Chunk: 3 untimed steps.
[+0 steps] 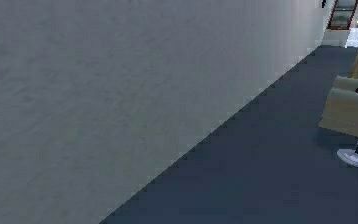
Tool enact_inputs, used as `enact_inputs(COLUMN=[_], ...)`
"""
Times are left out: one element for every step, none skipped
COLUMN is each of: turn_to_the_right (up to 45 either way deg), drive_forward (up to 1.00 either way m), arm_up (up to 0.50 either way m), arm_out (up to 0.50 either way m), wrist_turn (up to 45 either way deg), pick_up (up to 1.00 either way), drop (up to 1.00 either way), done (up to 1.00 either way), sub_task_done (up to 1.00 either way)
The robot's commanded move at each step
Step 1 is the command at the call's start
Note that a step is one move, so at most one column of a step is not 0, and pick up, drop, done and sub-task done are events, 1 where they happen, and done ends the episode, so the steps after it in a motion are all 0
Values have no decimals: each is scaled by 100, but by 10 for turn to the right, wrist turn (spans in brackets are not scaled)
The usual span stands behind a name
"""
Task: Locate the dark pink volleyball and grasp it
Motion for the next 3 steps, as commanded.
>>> enact_inputs(turn_to_the_right=[300, 0, 0], drive_forward=[0, 100, 95], arm_up=[0, 0, 0], arm_out=[0, 0, 0], wrist_turn=[0, 0, 0], pick_up=[0, 0, 0], drop=[0, 0, 0], done=[0, 0, 0], sub_task_done=[0, 0, 0])
